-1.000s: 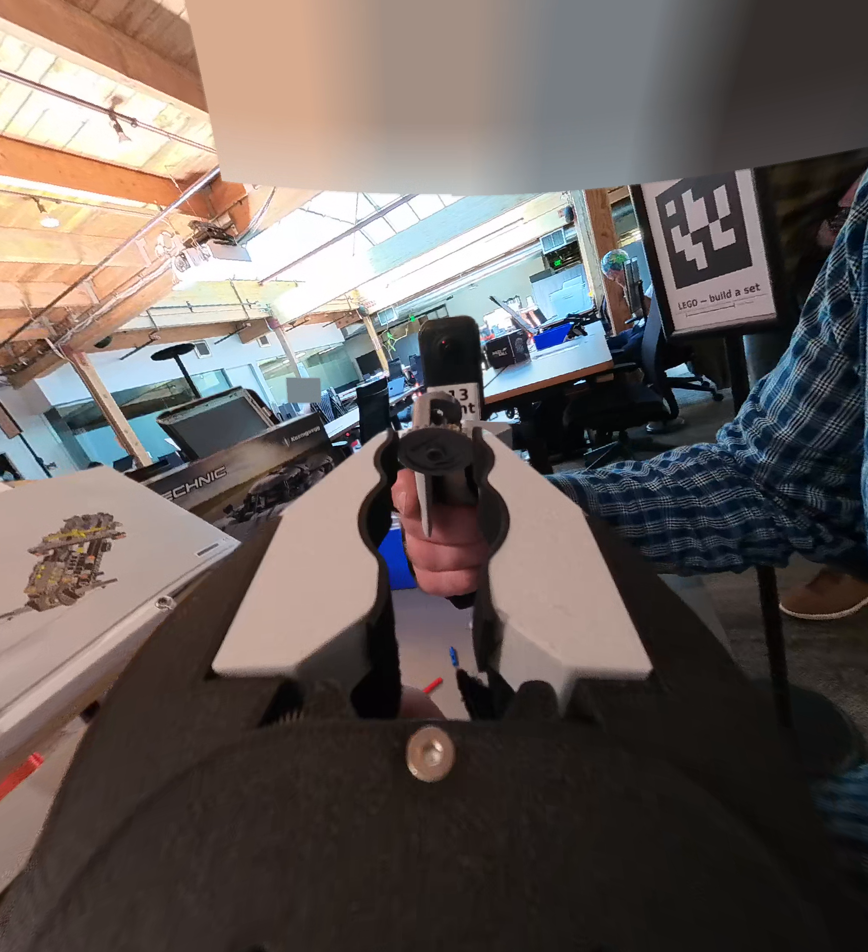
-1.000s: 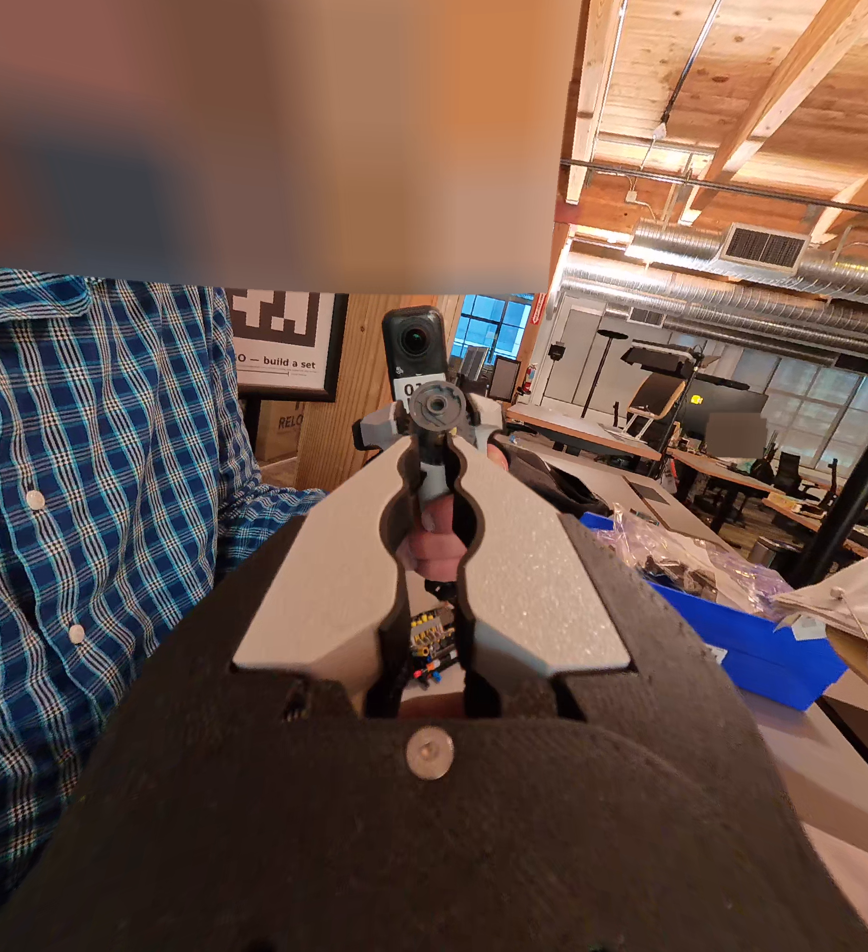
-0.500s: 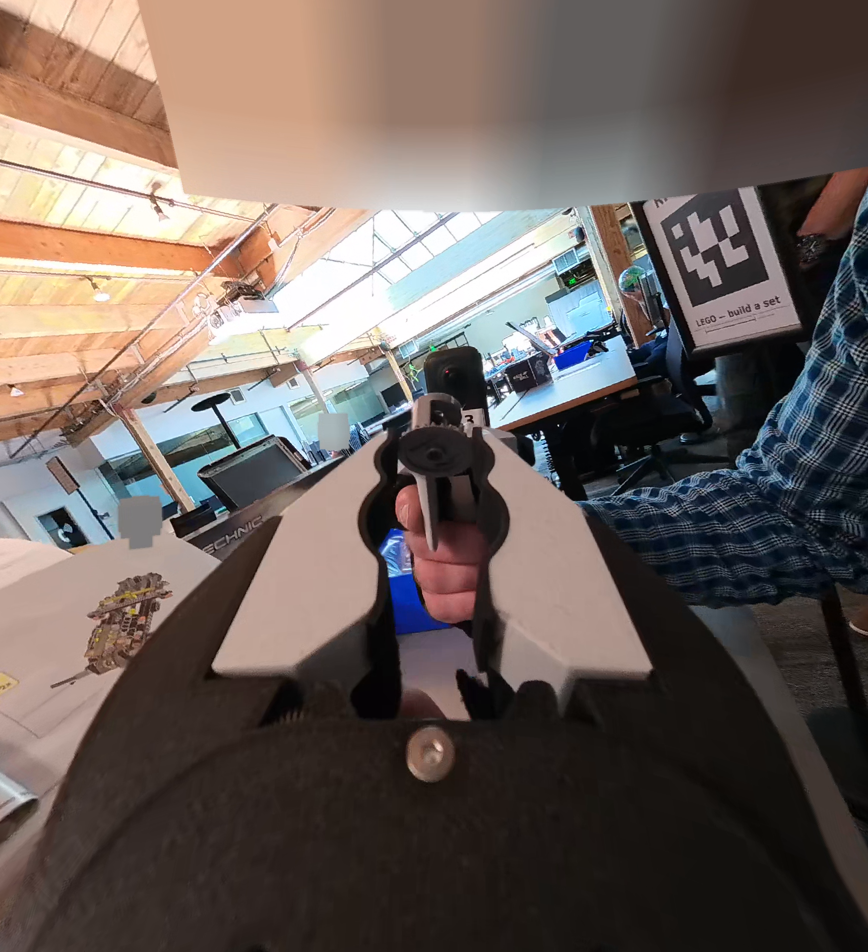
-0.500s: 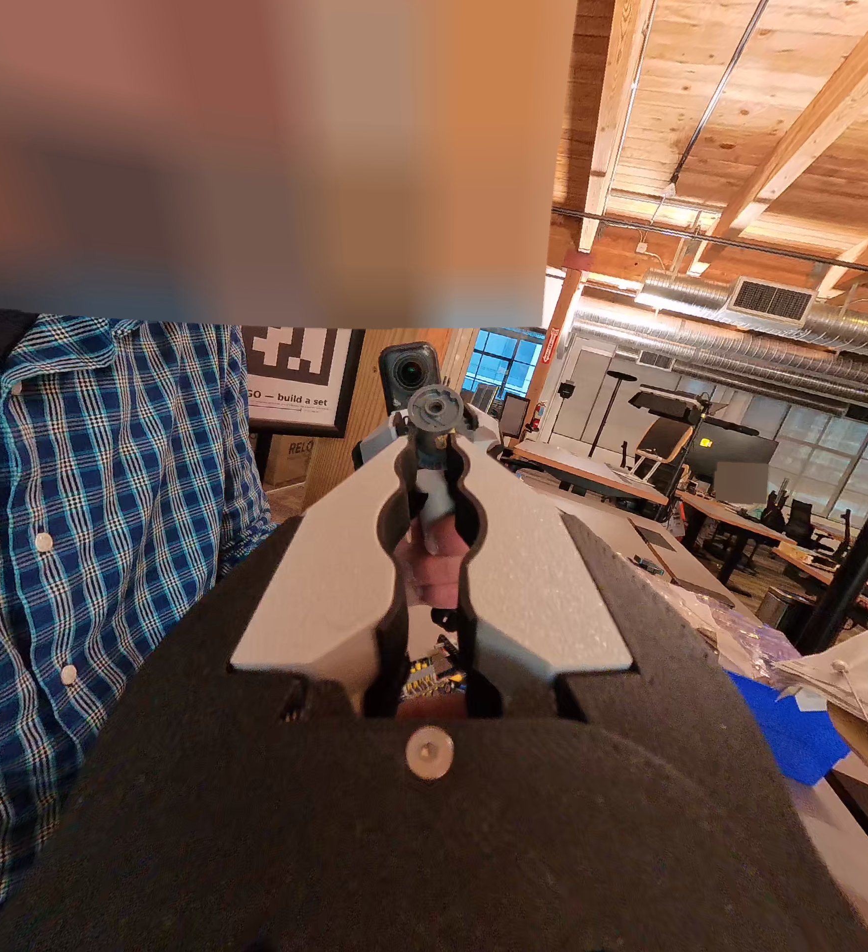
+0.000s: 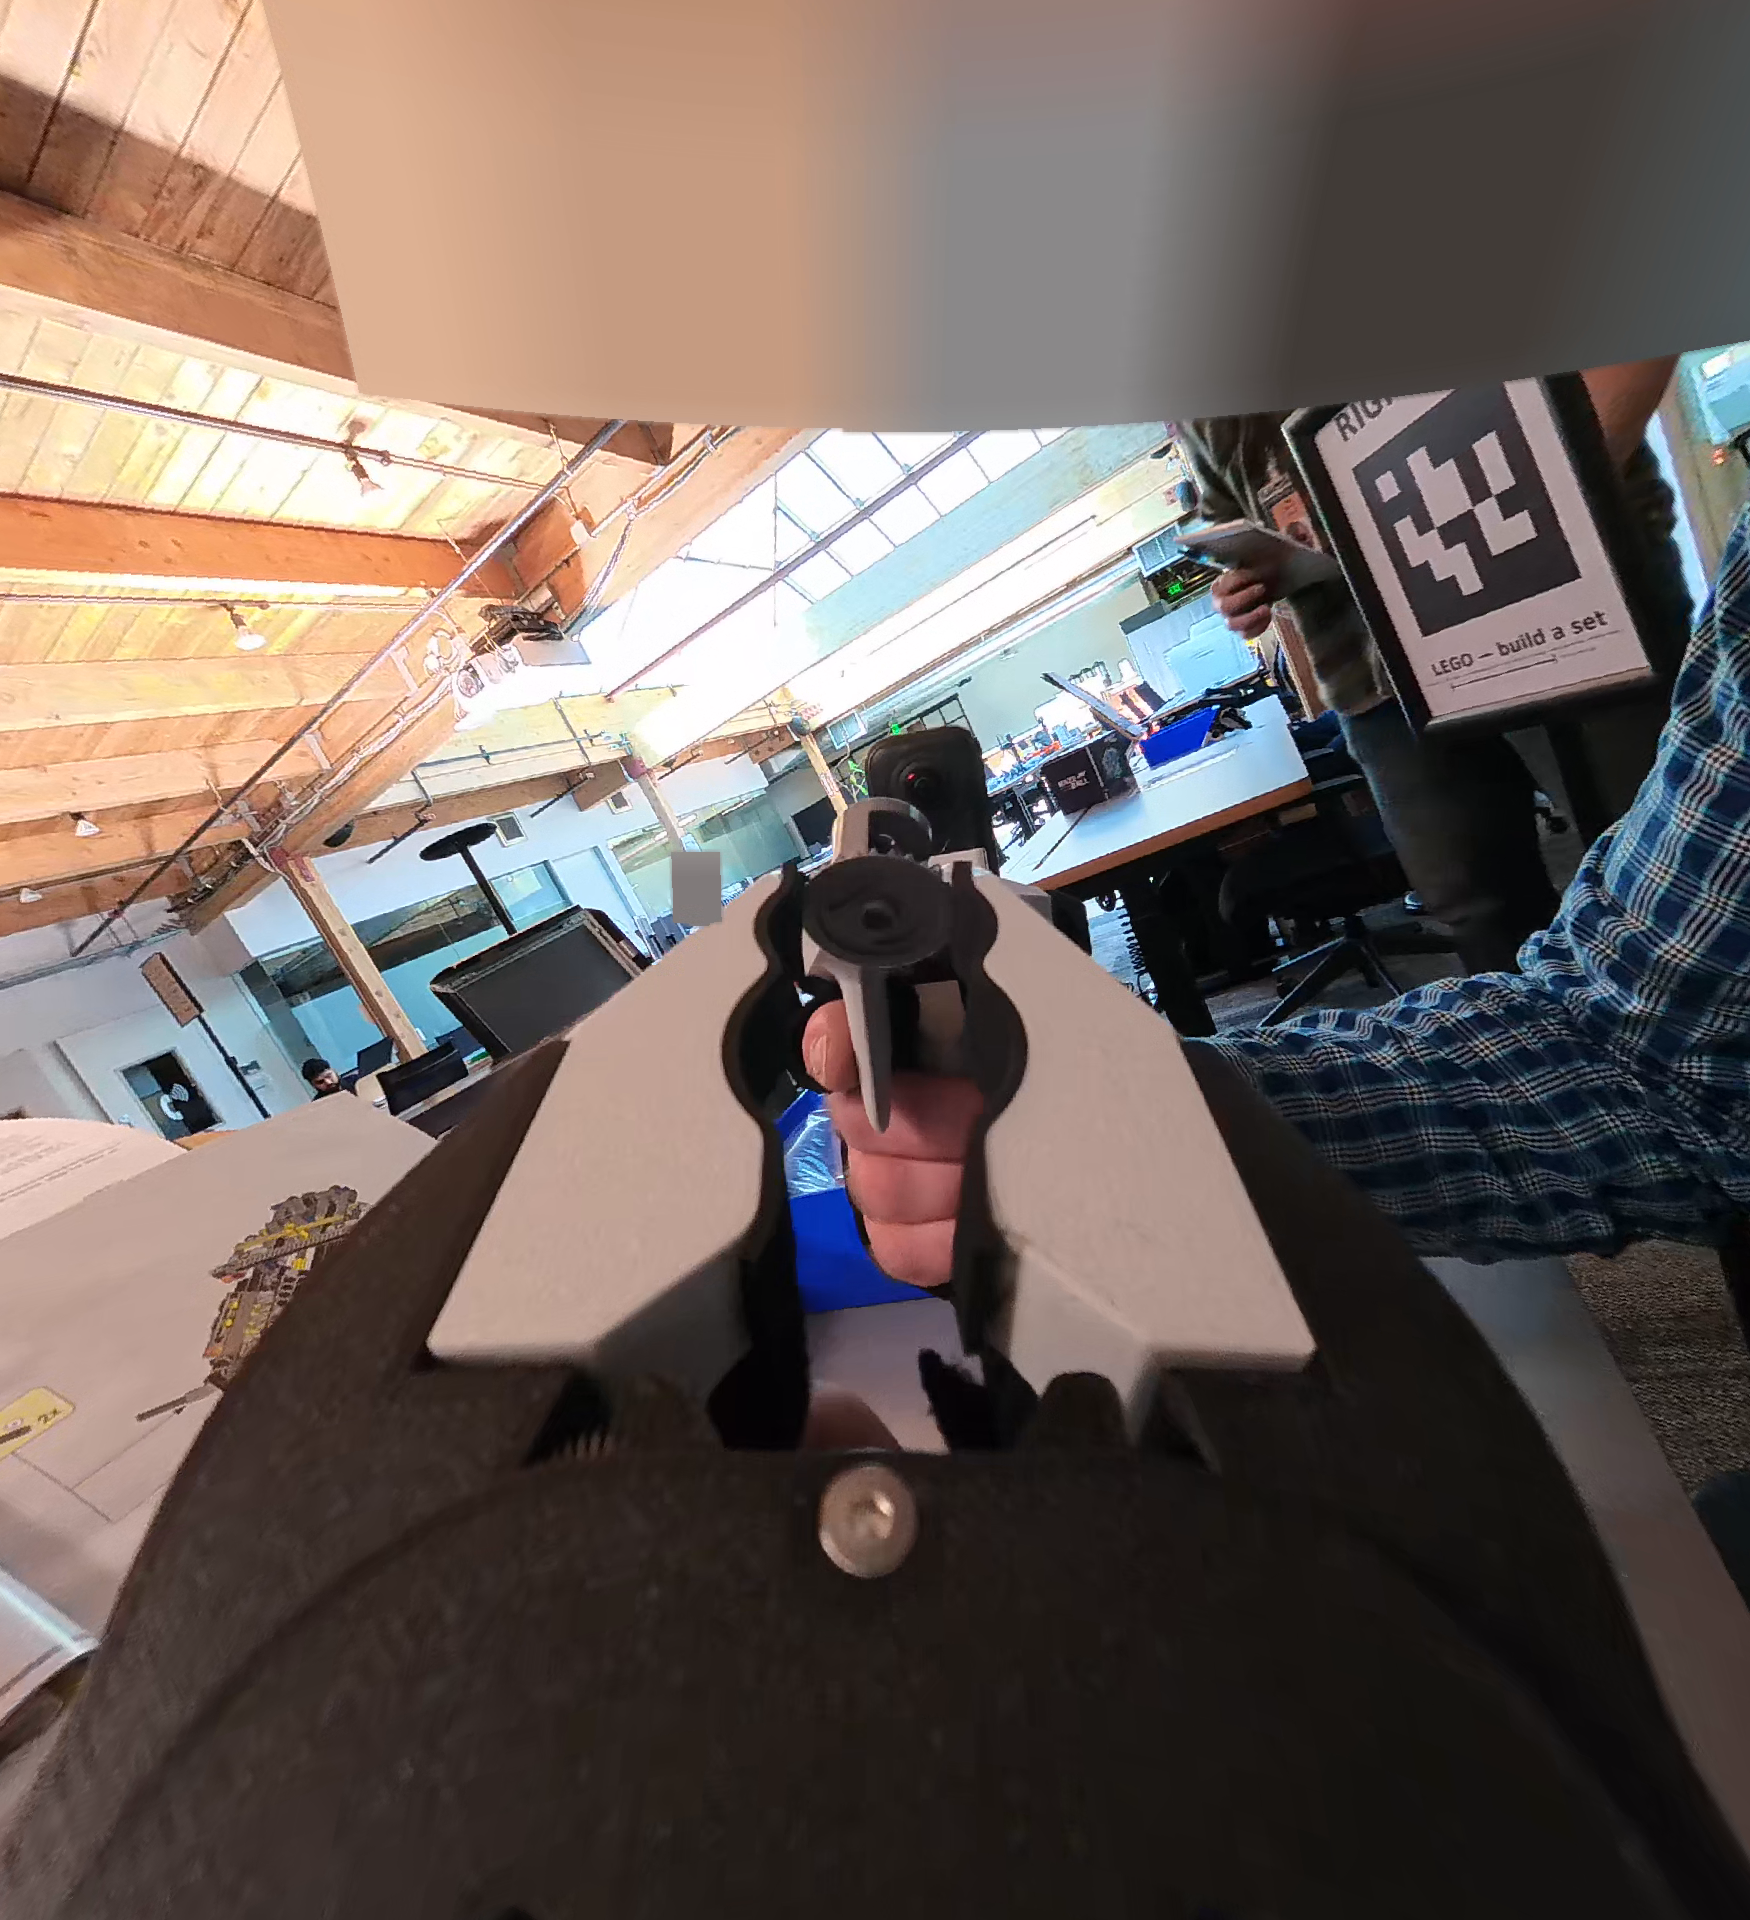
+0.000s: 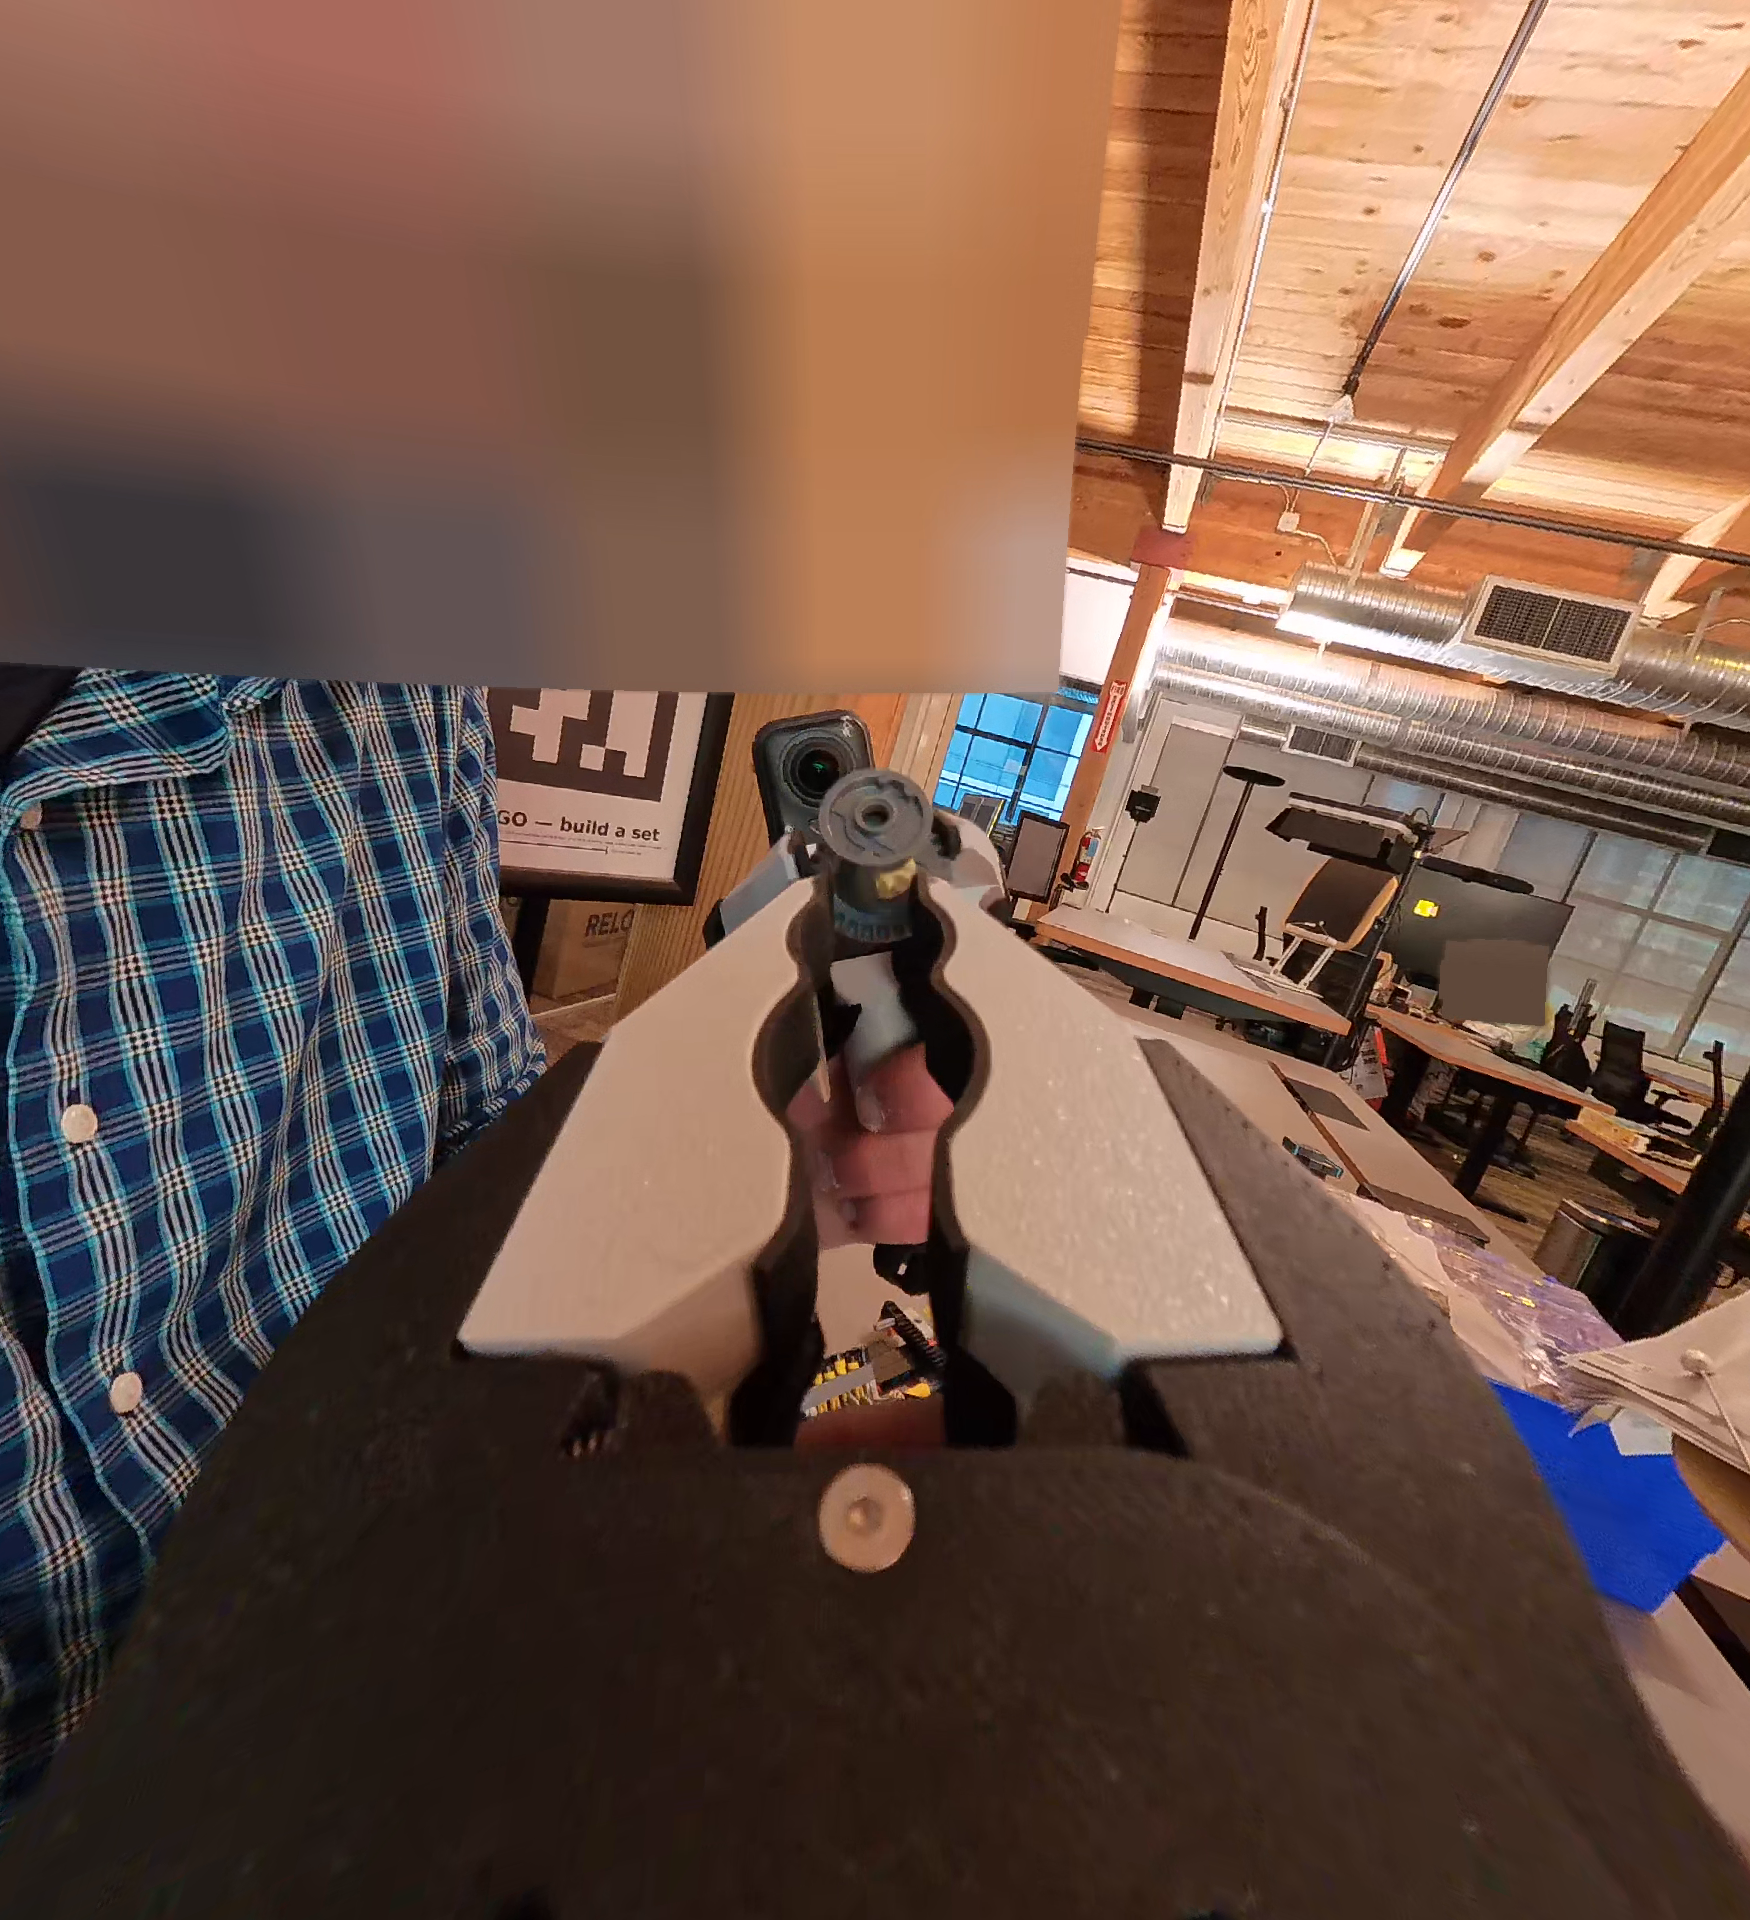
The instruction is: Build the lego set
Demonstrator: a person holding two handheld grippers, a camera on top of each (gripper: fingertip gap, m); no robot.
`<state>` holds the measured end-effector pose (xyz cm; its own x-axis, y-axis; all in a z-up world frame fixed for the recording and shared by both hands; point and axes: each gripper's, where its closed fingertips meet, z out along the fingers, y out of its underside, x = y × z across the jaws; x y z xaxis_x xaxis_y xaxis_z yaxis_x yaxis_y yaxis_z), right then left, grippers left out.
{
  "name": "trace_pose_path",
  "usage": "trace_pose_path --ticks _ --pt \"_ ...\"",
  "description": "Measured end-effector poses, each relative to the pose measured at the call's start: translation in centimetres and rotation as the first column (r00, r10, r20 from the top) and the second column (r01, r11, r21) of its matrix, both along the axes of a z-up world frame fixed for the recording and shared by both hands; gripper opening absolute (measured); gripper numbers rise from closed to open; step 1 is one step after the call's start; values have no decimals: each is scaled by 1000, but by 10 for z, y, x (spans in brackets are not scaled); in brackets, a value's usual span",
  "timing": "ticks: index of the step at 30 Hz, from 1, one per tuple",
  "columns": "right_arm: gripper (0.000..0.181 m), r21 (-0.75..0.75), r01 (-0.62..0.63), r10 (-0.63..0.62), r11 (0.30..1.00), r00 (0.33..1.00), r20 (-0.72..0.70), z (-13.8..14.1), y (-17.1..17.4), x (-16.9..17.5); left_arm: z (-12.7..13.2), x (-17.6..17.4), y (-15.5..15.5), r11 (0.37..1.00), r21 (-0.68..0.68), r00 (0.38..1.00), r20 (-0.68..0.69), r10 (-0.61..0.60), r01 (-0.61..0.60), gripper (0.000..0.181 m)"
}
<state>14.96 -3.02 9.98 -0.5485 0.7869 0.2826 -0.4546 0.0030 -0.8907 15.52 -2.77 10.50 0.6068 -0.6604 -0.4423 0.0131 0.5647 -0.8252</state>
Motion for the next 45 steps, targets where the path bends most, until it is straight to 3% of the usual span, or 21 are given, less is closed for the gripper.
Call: trace_pose_path --ticks 8,16,26,33,45 --pt "25 -16 108 -107 994 993 47 -8 21 6 0 -1 4 1000 -12 1000 -20 15 -15 27" --pt "36 139 229 -246 964 961 124 0 16 12 -2 -2 11 997 13 993 -92 72 -71 26" --pt "30 175 244 -282 954 929 238 2 17 1 -4 2 18 987 67 962 -221 159 -148 27" --pt "19 191 246 -287 950 930 230 6 18 2 -3 2 19 981 96 948 -259 186 -166 26" --pt "18 199 257 -295 946 937 187 13 21 1 5 1 22 976 121 939 -274 210 -183 27"
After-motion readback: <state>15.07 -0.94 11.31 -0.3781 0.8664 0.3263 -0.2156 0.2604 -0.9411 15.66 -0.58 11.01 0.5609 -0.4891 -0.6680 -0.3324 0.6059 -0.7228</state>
